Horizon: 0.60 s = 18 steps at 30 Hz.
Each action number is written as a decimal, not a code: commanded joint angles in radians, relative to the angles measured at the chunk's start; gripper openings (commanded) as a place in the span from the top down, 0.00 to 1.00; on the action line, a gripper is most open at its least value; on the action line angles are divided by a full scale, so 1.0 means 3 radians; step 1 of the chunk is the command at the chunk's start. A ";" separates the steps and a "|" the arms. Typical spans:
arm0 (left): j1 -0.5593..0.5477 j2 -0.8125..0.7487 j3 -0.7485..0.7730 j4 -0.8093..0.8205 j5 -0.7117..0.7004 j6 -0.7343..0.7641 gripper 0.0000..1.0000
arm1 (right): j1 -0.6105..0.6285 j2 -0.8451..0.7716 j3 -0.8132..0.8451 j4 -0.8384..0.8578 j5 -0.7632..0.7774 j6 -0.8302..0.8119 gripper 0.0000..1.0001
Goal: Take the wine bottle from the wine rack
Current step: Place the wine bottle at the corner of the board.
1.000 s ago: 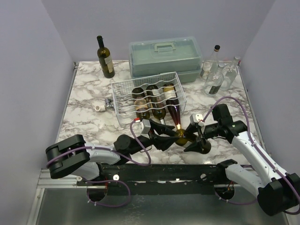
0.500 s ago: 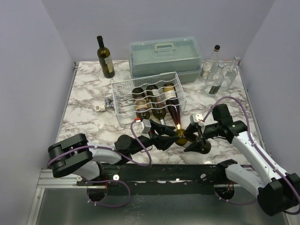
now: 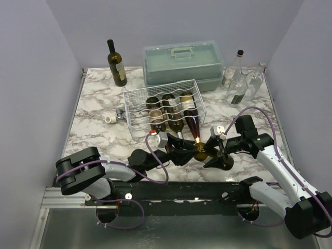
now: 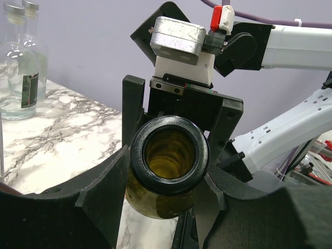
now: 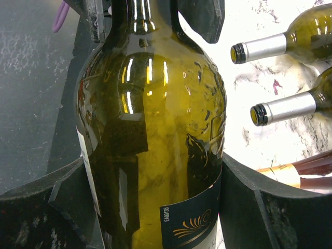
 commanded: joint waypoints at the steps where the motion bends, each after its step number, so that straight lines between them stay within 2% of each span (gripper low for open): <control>1: -0.0014 0.0028 0.0074 0.0383 -0.0034 -0.0032 0.48 | -0.0017 -0.0053 0.0074 0.0037 -0.0268 -0.0020 0.99; 14: -0.0015 -0.0052 0.0103 0.0381 -0.0056 0.0006 0.49 | -0.0016 -0.0042 0.0076 0.0041 -0.0267 -0.0014 0.99; 18: -0.0014 -0.0059 0.0109 0.0383 -0.0060 0.0013 0.68 | -0.0016 -0.0041 0.0074 0.0042 -0.0268 -0.0010 0.99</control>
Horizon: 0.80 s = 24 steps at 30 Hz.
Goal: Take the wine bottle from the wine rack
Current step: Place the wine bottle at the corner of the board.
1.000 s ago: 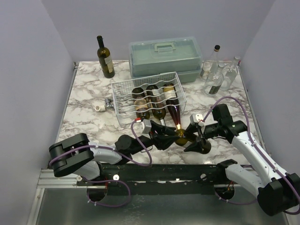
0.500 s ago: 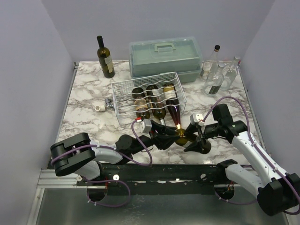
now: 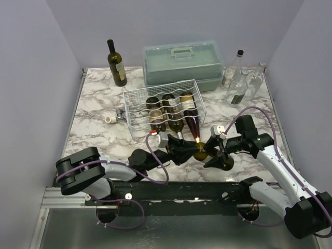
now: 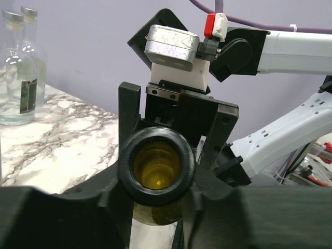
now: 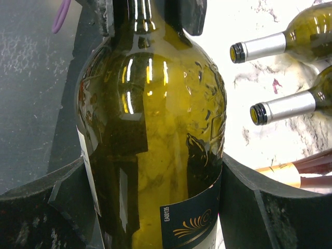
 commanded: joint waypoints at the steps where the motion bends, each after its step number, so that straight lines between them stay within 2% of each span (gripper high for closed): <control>1: -0.0016 -0.0065 0.0060 0.0383 -0.0058 0.0023 0.73 | -0.0016 -0.0040 0.0075 0.0043 -0.0271 -0.0019 0.99; 4: -0.0014 -0.0084 0.0055 0.0381 -0.0067 0.0045 1.00 | -0.0017 -0.0039 0.0074 0.0048 -0.0262 -0.0016 0.99; 6: -0.0015 -0.0110 0.0043 0.0384 -0.0098 0.0056 1.00 | -0.0016 -0.0031 0.0071 0.0055 -0.0262 -0.0003 0.97; 8: -0.0015 -0.0133 0.0039 0.0383 -0.0151 0.0072 1.00 | -0.0018 -0.0028 0.0052 0.0121 -0.0242 0.0096 0.91; 14: -0.0013 -0.0186 0.0083 0.0373 -0.0326 0.0126 1.00 | -0.0016 -0.0012 -0.0001 0.0236 -0.0241 0.0218 0.58; 16: -0.0013 -0.0197 0.0115 0.0352 -0.0320 0.0132 1.00 | -0.0016 -0.0009 -0.0011 0.0264 -0.0242 0.0246 0.51; 19: -0.0015 -0.0221 0.0142 0.0295 -0.0315 0.0130 1.00 | -0.0016 -0.0002 -0.0024 0.0330 -0.0231 0.0341 0.35; 24: -0.0014 -0.0334 0.0123 0.0130 -0.0370 0.0149 1.00 | -0.0016 -0.0002 -0.0023 0.0354 -0.0219 0.0382 0.22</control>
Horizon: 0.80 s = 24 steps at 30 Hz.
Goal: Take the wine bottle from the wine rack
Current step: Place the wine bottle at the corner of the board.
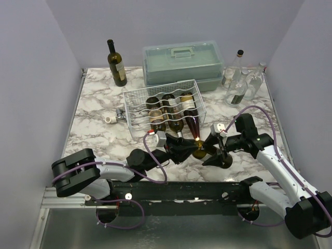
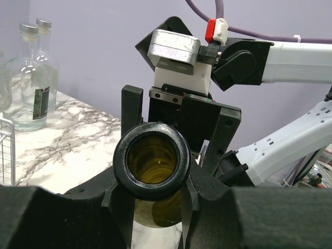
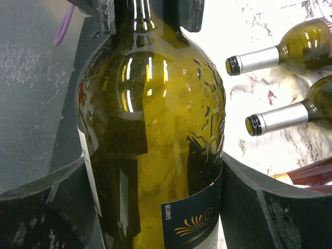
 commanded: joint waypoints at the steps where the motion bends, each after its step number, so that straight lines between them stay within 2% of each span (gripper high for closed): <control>1: 0.0003 -0.0234 0.0107 0.0177 -0.0237 0.0054 1.00 | 0.0000 -0.0005 -0.0013 0.0116 -0.0147 0.0124 0.20; 11: 0.0000 -0.0399 0.0080 0.0013 -0.0312 0.0105 1.00 | 0.0000 -0.0001 -0.0015 0.0113 -0.0162 0.0130 0.13; 17: 0.0002 -0.0472 0.0083 -0.0056 -0.0318 0.0121 1.00 | -0.0001 0.0009 -0.0005 0.0068 -0.0154 0.0092 0.01; 24: 0.0001 -0.0636 0.0075 -0.0271 -0.0269 0.0156 1.00 | -0.0001 0.0017 -0.0002 0.0121 -0.0026 0.0107 0.01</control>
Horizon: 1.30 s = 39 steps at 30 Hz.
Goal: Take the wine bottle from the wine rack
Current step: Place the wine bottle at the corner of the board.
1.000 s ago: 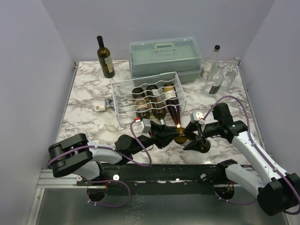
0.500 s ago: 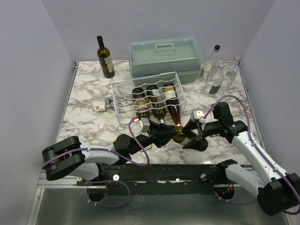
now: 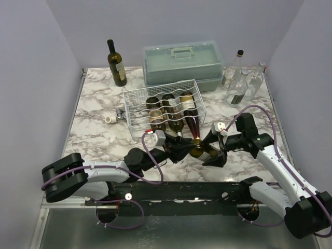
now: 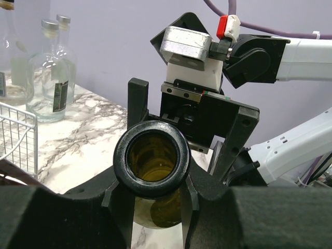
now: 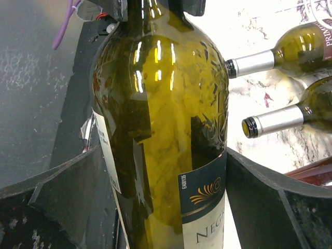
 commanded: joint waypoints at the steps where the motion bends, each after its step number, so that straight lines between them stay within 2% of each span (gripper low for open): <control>1: 0.0006 -0.0260 0.0066 0.0263 -0.0090 0.0029 1.00 | 0.0000 -0.0003 -0.0012 0.0086 0.0085 0.0109 0.01; 5: 0.0007 -0.0390 0.0030 0.0100 -0.0079 0.0035 1.00 | -0.0003 -0.0044 -0.0044 0.0252 0.0213 0.0266 0.01; 9: 0.0006 -0.0562 -0.0026 -0.0129 -0.0150 0.0071 1.00 | -0.0001 -0.0054 -0.0004 0.0069 0.0116 0.0064 0.01; 20: 0.0006 -0.1210 -0.0015 -0.1206 -0.0216 0.0205 1.00 | -0.0001 -0.0052 0.0064 -0.0205 0.0014 -0.0205 0.01; 32: 0.0007 -0.2085 0.0360 -0.2934 -0.0183 0.0404 1.00 | -0.0013 -0.0060 0.0111 -0.0213 0.0113 -0.0205 0.01; 39: 0.0009 -0.2327 0.0804 -0.3972 -0.0364 0.0499 1.00 | -0.0021 -0.0057 0.0120 -0.0187 0.0197 -0.0170 0.01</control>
